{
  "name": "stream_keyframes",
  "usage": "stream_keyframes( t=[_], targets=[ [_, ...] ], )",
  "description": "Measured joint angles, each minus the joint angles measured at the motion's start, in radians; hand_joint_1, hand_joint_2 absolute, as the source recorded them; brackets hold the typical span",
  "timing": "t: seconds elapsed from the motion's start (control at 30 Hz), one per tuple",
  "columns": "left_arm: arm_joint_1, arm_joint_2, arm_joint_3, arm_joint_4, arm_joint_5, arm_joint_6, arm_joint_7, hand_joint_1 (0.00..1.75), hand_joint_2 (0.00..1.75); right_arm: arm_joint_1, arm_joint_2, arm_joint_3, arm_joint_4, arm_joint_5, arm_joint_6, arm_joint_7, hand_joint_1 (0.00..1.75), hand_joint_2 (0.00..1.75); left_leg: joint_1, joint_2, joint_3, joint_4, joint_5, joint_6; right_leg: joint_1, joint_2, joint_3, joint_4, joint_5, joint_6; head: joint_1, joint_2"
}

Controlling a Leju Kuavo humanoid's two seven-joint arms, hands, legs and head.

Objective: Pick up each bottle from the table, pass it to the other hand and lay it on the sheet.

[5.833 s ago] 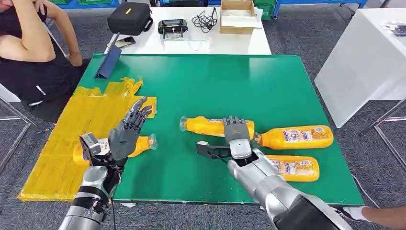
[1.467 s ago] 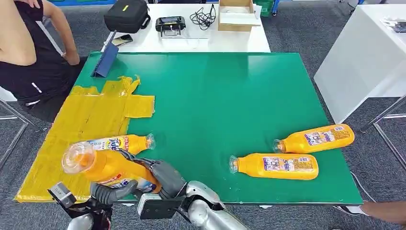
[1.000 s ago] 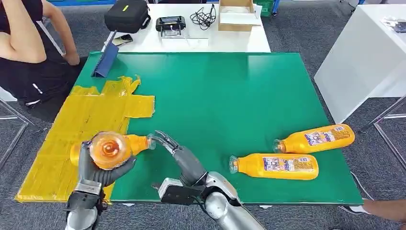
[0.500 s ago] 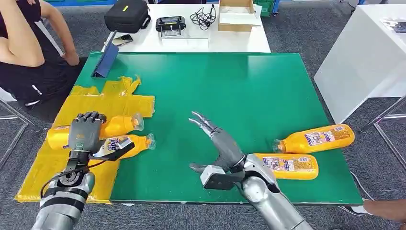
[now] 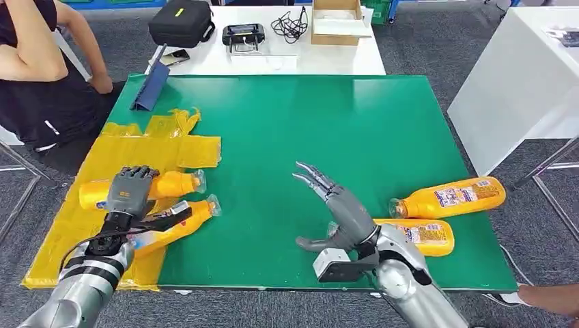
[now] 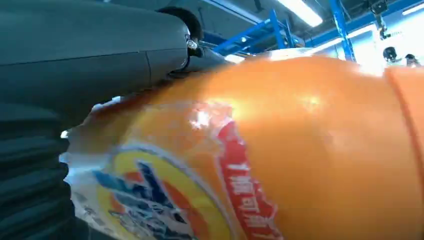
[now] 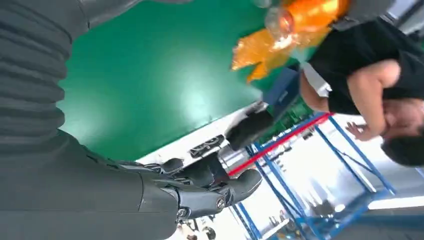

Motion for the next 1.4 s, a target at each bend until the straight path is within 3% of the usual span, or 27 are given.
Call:
stream_keyframes(
  t=[0.17, 0.43, 0.57, 0.87, 1.07, 1.17, 1.4],
  targets=[
    [0.052, -0.013, 0.039, -0.089, 0.031, 0.001, -0.093, 0.0, 1.75, 0.001, -0.042, -0.003, 0.0, -0.003, 0.03, 0.001, 0.0, 1.75, 0.0, 0.0, 0.0, 0.0, 0.0, 0.0, 0.0, 0.0, -0.001, 0.0, 0.0, 0.0, 0.0, 0.0],
    [0.116, -0.121, 0.216, -0.302, 0.246, 0.001, -0.453, 0.0, 1.75, 0.0, -0.07, 0.0, 0.008, -0.002, 0.042, 0.022, 0.0, 1.75, 0.0, 0.0, -0.001, 0.0, 0.0, 0.0, 0.0, 0.0, -0.001, 0.0, 0.0, 0.0, 0.0, 0.0],
    [0.117, -0.147, 0.257, -0.325, 0.431, 0.001, -0.55, 0.0, 1.75, -0.002, -0.079, 0.006, 0.017, 0.007, 0.044, 0.035, 0.0, 1.75, 0.0, -0.001, -0.001, 0.0, 0.0, 0.0, 0.0, 0.0, -0.001, 0.0, 0.0, 0.0, 0.0, 0.0],
    [0.155, -0.146, 0.225, -0.417, 0.876, -0.064, -0.567, 0.0, 1.75, 0.002, -0.112, 0.008, 0.022, 0.058, 0.028, 0.063, 0.0, 1.75, 0.0, 0.0, -0.001, 0.0, 0.0, 0.0, 0.0, 0.0, -0.001, 0.0, 0.0, 0.0, 0.0, 0.0],
    [0.212, -0.146, 0.27, -0.61, 1.388, -0.465, -0.568, 0.0, 1.75, 0.057, -0.182, -0.02, 0.012, 0.164, 0.012, 0.103, 0.0, 1.75, -0.001, -0.001, -0.002, 0.0, -0.001, 0.001, 0.0, 0.0, -0.001, 0.0, 0.0, 0.0, 0.0, 0.0],
    [0.266, -0.168, 0.317, -0.717, 1.441, -0.59, -0.569, 0.0, 1.75, 0.105, -0.249, -0.055, -0.018, 0.161, 0.053, 0.116, 0.0, 1.75, -0.001, -0.001, -0.002, 0.0, -0.001, 0.001, -0.001, 0.0, -0.001, -0.002, 0.0, 0.0, 0.0, 0.0],
    [0.37, -0.213, 0.357, -0.913, 1.418, -0.583, -0.57, 0.0, 1.75, 0.189, -0.374, -0.155, -0.084, 0.154, 0.109, 0.183, 0.0, 1.75, -0.001, 0.0, -0.003, 0.0, -0.003, 0.003, -0.002, 0.0, -0.001, -0.003, 0.0, 0.0, 0.0, 0.0]
  ],
)
